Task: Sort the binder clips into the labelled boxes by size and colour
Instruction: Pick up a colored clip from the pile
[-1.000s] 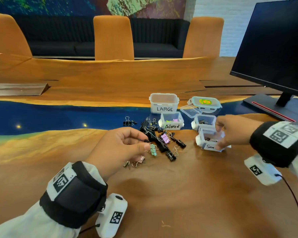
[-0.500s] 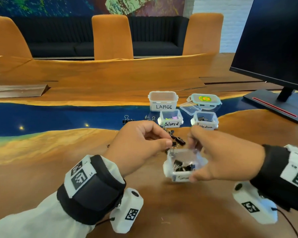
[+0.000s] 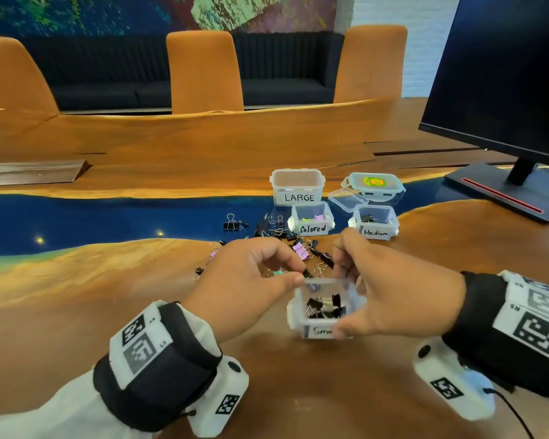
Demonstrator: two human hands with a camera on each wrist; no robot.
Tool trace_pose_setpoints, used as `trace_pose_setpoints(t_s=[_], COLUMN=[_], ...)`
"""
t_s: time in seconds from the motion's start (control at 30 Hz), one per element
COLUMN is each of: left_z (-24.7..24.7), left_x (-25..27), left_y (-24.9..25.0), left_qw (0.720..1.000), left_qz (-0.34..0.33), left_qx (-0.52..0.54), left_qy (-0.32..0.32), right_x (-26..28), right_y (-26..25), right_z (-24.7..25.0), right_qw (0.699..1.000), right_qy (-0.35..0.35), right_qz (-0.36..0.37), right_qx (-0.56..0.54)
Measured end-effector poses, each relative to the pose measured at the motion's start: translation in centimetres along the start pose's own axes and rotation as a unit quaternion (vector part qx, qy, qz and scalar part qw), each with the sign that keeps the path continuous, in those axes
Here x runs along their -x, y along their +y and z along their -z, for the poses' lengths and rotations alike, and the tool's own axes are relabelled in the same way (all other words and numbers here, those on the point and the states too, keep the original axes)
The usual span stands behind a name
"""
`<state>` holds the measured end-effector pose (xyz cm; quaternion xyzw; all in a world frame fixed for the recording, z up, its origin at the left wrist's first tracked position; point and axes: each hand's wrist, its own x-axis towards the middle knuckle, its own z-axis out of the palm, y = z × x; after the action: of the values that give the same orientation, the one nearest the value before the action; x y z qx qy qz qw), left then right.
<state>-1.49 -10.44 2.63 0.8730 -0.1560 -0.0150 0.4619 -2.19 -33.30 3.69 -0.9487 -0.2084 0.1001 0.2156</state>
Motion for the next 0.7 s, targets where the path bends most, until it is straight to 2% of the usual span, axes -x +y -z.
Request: trace_pose_setpoints(t_s=[0.23,0.37,0.7], left_z=[2.6,3.1,3.3], left_x=[-0.2,-0.2,-0.5], left_y=[-1.6,-2.2,-3.2], left_qw=[0.999,0.999,0.999], left_qz=[0.006,0.007,0.022], left_qx=[-0.012,-0.007,-0.013], left_qy=[0.037,0.042,0.028], right_x=[-1.6,-2.4,-2.4], right_y=[6.2,8.4,9.9], right_z=[3.7,4.0,3.1], right_qw=[0.992,0.983,0.975], right_qy=[0.040,0.058,0.065], right_qz=[-0.115,-0.158,-0.185], right_qx=[0.039,0.075,0.104])
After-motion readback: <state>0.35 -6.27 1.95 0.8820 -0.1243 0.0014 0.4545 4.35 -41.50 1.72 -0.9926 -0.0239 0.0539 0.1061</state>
